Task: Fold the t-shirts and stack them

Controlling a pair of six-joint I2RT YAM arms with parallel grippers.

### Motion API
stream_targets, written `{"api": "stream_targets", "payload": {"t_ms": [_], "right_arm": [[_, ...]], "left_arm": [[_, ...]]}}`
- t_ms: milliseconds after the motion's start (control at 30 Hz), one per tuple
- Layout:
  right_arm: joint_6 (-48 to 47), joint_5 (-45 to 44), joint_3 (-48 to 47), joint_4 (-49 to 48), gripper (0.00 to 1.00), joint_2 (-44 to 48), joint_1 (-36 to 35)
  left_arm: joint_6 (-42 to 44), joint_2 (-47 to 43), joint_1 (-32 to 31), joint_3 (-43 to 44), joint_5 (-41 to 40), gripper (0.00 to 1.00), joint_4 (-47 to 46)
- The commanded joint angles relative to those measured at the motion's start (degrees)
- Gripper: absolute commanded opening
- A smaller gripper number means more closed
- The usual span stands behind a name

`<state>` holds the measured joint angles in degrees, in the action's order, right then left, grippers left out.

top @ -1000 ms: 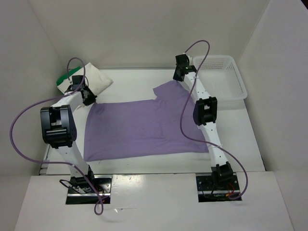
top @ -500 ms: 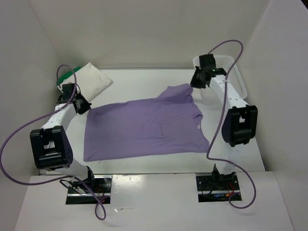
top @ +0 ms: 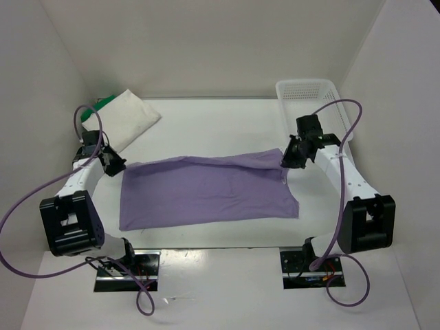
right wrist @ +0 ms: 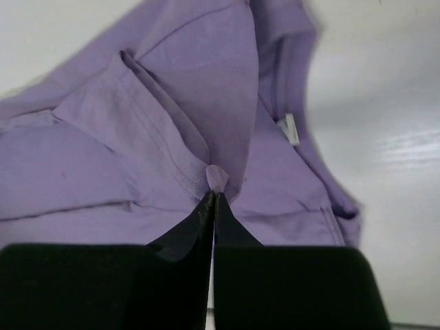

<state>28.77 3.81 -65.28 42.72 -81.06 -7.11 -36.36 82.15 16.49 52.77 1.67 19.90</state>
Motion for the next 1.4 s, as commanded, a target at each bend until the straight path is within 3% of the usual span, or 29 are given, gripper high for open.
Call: {"api": "stream_targets", "payload": {"t_ms": [0, 400, 600, 633, 667, 767, 833, 933, 967, 1033, 1167, 1233, 1367], "right_arm": [[1.2, 1.2, 2.9, 4.7, 0.0, 3.1, 0.9], [0.0, -0.8, 5.6, 14.3, 0.0, 7.5, 3.4], [1.0, -1.5, 5.7, 16.7, 0.06, 8.8, 2.9], [1.5, -2.1, 5.7, 16.7, 0.11, 9.4, 2.9], [1.5, -2.1, 6.4, 17.2, 0.16, 9.4, 2.9], [1.5, -2.1, 6.6, 17.2, 0.41, 11.0, 2.9], [1.5, -2.1, 5.3, 17.2, 0.43, 11.0, 2.9], [1.0, 0.1, 3.2, 12.3, 0.31, 9.4, 1.8], [1.0, 1.0, 3.2, 10.2, 0.15, 8.5, 0.9], [1.0, 1.6, 2.6, 3.5, 0.0, 3.3, -3.0], [3.1, 1.0, 1.1, -8.1, 0.0, -5.5, -9.7], [3.7, 0.2, 0.1, -12.9, 0.2, -10.5, -11.3], [3.7, -2.0, -2.3, -15.8, 0.4, -17.2, -12.7]], "left_arm": [[-0.6, -1.5, 1.1, -0.6, 0.6, 0.0, 0.8], [-0.4, -5.5, 2.7, -1.6, -1.6, 0.0, 2.1], [0.1, -6.6, 2.7, -4.3, -3.2, 0.01, 3.9], [-0.9, -7.1, 2.7, -4.9, -5.0, 0.04, 4.4], [-1.6, -8.6, 2.7, -5.5, -5.0, 0.15, 5.0], [-4.2, -9.2, 3.2, -3.5, -6.4, 0.34, 5.7], [-4.7, -8.6, 3.2, -2.1, -4.5, 0.36, 5.2], [-3.5, -7.2, 3.2, -0.9, 1.7, 0.37, 1.7], [-3.5, -6.7, 2.2, -0.9, 3.4, 0.37, 0.9], [-2.9, -6.1, -1.1, -0.9, 5.6, 0.35, -1.3], [-2.9, -5.6, -7.1, -1.7, 5.6, 0.35, -2.7], [-3.5, -4.5, -10.3, -2.5, 6.4, 0.35, -3.7], [-6.2, -3.2, -15.2, -5.7, 8.3, 0.35, -6.8]]}}
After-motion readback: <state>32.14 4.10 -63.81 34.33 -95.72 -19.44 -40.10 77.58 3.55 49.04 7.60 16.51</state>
